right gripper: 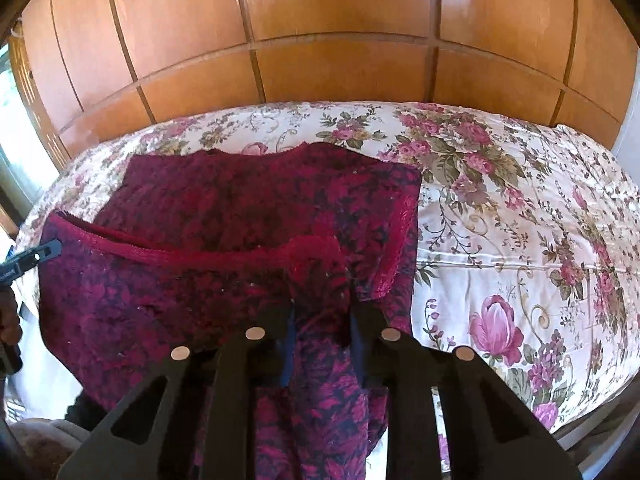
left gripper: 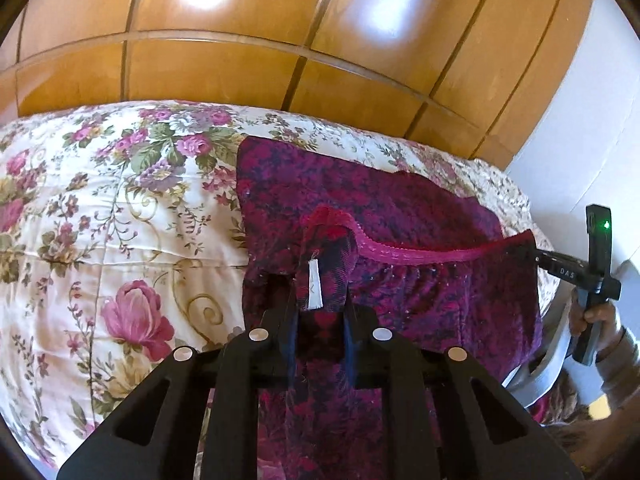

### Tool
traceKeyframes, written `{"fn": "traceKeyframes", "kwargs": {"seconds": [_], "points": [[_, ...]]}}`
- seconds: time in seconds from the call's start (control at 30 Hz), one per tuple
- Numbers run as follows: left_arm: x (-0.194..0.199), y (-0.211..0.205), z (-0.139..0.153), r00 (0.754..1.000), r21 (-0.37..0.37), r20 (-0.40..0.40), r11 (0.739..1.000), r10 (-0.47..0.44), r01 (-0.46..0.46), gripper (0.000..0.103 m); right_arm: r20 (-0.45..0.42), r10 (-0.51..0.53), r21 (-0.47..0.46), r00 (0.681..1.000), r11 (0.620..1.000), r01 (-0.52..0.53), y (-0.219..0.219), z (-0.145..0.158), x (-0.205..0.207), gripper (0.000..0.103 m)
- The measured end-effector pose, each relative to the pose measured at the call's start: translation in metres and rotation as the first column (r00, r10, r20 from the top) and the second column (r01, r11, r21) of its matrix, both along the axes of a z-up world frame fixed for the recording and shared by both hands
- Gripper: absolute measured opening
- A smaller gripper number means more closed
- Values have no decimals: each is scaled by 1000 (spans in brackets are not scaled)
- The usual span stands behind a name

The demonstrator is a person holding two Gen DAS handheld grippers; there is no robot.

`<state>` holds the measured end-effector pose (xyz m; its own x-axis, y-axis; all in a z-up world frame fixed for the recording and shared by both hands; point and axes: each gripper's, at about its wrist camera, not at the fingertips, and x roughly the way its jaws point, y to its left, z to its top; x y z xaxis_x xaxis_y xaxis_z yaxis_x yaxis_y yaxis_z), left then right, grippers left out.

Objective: Fold small clothes

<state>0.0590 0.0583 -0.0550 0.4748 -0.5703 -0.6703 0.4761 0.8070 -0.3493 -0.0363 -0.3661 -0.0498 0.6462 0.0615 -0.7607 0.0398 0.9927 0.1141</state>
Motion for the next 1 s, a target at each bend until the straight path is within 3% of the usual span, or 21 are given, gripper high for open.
{"fn": "traceKeyframes", "kwargs": {"seconds": [0.3,0.4,0.63,1.0], "points": [[13,9,38,999,-69,54,998,6,-2,16,74,-17,78,997,997,11,-10,37,4,20],[31,5,38,998,-42,64,999,28,-26,15,93,-37,94,995,995,29,-17,41,19,20],[77,-15,36,993,1,94,998,67,-67,15,99,-75,57,992,996,69,-24,35,70,20],[153,-43,11,991,64,60,990,122,-126,15,64,-168,48,984,985,165,-42,8,141,20]]}}
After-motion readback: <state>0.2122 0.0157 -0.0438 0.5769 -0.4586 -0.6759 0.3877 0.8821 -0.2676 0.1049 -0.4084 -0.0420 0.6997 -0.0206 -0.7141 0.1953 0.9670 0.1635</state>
